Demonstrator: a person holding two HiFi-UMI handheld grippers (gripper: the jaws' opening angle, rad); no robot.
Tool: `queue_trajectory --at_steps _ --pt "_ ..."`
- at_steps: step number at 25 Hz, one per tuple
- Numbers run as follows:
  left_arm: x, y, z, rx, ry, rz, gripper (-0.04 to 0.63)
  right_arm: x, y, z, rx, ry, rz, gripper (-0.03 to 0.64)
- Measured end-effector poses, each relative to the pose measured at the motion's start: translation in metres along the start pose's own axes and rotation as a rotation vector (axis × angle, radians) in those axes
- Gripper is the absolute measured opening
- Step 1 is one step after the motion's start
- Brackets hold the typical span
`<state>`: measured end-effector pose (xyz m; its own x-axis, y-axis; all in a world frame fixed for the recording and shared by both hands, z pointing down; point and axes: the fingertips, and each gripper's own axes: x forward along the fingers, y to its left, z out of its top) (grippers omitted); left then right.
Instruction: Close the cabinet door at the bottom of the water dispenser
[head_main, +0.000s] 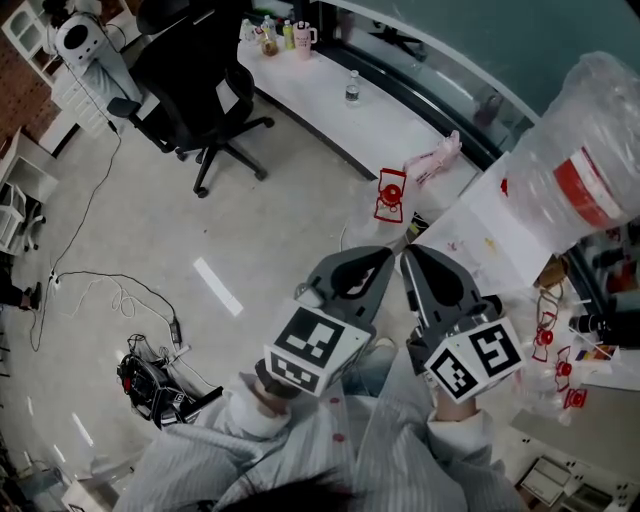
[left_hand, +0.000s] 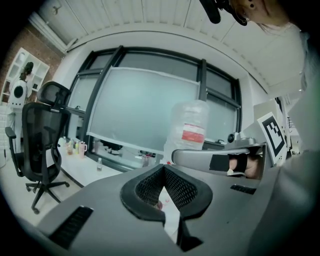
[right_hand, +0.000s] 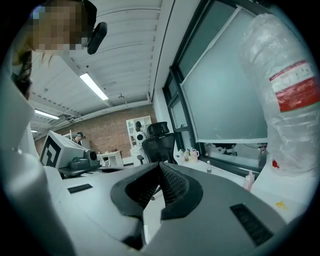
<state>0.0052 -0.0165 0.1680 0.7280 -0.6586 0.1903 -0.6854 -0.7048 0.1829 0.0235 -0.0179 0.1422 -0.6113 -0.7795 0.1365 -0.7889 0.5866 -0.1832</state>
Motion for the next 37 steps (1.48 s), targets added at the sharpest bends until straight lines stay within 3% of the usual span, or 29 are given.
queue_trajectory --at_steps 37 --pt "-0.021 0.004 -0.008 -0.011 0.004 0.032 0.011 -0.006 0.021 -0.013 -0.001 0.037 0.018 0.014"
